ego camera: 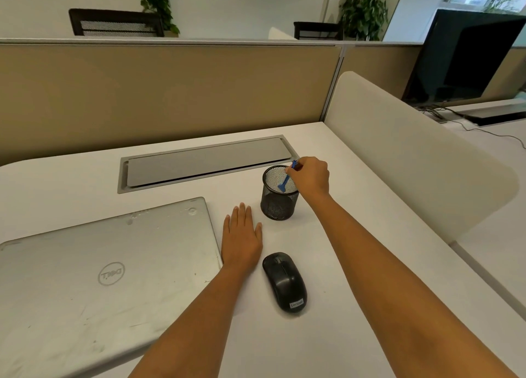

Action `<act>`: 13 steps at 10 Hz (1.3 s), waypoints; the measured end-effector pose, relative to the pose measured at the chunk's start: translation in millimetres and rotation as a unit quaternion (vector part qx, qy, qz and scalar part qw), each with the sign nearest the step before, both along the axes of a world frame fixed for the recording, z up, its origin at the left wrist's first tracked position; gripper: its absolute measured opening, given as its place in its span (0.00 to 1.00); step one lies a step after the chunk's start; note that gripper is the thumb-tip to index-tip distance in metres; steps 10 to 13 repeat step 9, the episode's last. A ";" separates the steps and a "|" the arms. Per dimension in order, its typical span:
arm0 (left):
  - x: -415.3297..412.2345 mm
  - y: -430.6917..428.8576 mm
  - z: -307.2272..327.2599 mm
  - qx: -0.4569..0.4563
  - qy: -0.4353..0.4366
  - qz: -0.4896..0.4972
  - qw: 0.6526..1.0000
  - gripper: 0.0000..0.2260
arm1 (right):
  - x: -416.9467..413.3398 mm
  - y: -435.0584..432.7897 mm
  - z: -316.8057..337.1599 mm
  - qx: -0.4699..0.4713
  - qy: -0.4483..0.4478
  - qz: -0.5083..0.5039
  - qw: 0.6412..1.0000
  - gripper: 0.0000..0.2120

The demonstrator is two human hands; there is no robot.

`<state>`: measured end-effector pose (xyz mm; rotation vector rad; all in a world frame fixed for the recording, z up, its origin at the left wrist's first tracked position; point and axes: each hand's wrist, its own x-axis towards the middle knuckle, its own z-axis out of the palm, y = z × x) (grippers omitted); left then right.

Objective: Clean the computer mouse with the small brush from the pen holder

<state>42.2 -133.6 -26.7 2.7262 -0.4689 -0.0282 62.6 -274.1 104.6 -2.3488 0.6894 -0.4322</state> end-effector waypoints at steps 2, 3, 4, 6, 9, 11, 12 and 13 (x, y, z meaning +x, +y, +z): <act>-0.2 0.6 1.0 0.004 -0.003 0.000 1.000 0.25 | 0.8 0.8 -4.1 -0.040 0.032 0.014 0.999 0.16; -0.7 0.9 1.2 0.004 -0.004 0.001 1.000 0.25 | 0.5 -0.1 -5.4 -0.048 0.033 0.012 0.998 0.16; -1.1 0.7 1.3 0.006 0.002 0.000 1.000 0.25 | 0.4 -0.4 -5.2 -0.041 0.017 0.008 0.999 0.15; -0.6 0.2 0.8 0.008 -0.003 0.002 1.000 0.25 | 0.6 -1.3 -4.6 -0.055 -0.002 0.013 0.998 0.16; -0.6 0.3 1.4 0.009 -0.002 -0.005 1.000 0.25 | -4.0 -9.5 -8.8 -0.071 -0.011 -0.011 0.997 0.19; -0.6 0.3 1.4 0.009 -0.002 -0.005 1.000 0.25 | -4.0 -9.5 -8.8 -0.071 -0.011 -0.011 0.997 0.19; -0.6 0.3 1.4 0.009 -0.002 -0.005 1.000 0.25 | -4.0 -9.5 -8.8 -0.071 -0.011 -0.011 0.997 0.19; -0.6 0.3 1.4 0.009 -0.002 -0.005 1.000 0.25 | -4.0 -9.5 -8.8 -0.071 -0.011 -0.011 0.997 0.19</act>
